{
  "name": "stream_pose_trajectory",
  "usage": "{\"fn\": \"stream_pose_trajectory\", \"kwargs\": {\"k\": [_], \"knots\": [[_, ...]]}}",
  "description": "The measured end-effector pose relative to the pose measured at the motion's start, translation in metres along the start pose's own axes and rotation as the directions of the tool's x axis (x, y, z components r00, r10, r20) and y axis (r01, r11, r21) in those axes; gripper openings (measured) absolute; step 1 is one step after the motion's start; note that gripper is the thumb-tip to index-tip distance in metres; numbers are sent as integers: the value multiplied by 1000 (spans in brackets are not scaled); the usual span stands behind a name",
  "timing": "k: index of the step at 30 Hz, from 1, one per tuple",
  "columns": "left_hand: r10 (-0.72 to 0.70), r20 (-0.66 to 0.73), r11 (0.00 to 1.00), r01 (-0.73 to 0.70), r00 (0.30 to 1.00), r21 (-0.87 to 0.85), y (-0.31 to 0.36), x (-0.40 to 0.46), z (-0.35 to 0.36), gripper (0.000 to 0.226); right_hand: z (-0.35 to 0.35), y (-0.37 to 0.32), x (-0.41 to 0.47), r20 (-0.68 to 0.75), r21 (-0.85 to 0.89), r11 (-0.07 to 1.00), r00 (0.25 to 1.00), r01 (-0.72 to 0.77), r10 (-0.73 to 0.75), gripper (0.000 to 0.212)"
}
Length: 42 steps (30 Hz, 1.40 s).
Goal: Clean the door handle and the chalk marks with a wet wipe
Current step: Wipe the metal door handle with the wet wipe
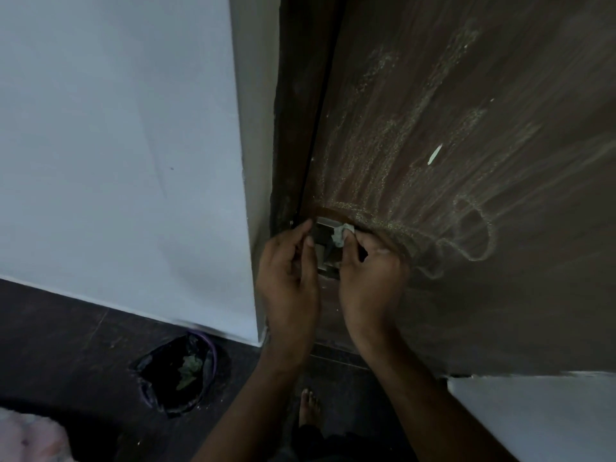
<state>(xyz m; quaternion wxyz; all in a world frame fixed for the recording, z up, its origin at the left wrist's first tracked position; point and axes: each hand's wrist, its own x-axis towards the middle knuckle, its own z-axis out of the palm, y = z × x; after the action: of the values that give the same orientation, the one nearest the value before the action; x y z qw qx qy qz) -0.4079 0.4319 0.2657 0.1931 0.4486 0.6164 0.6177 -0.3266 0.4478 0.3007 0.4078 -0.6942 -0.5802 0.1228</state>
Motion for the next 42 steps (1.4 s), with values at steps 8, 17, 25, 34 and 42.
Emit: {"fn": "stream_pose_trajectory", "kwargs": {"k": [8, 17, 25, 34, 42], "knots": [[5, -1, 997, -5, 1000, 75, 1, 1, -1, 25, 3, 1, -2, -88, -119, 984, 986, 134, -145, 16], [-59, -31, 997, 60, 998, 46, 7, 1, -8, 27, 22, -17, 6, -31, -233, 872, 893, 431, -450, 13], [5, 5, 999, -5, 1000, 48, 5, -2, -9, 30, 7, 2, 7, -76, -236, 882, 897, 408, -435, 16], [-13, 8, 991, 12, 1000, 130, 1, 1, -11, 33, 8, 12, 8, -30, -240, 844, 865, 480, -501, 19], [26, 4, 996, -27, 1000, 86, 1, 9, -9, 31, 19, -7, 12, 44, -236, 813, 842, 532, -538, 18]]}}
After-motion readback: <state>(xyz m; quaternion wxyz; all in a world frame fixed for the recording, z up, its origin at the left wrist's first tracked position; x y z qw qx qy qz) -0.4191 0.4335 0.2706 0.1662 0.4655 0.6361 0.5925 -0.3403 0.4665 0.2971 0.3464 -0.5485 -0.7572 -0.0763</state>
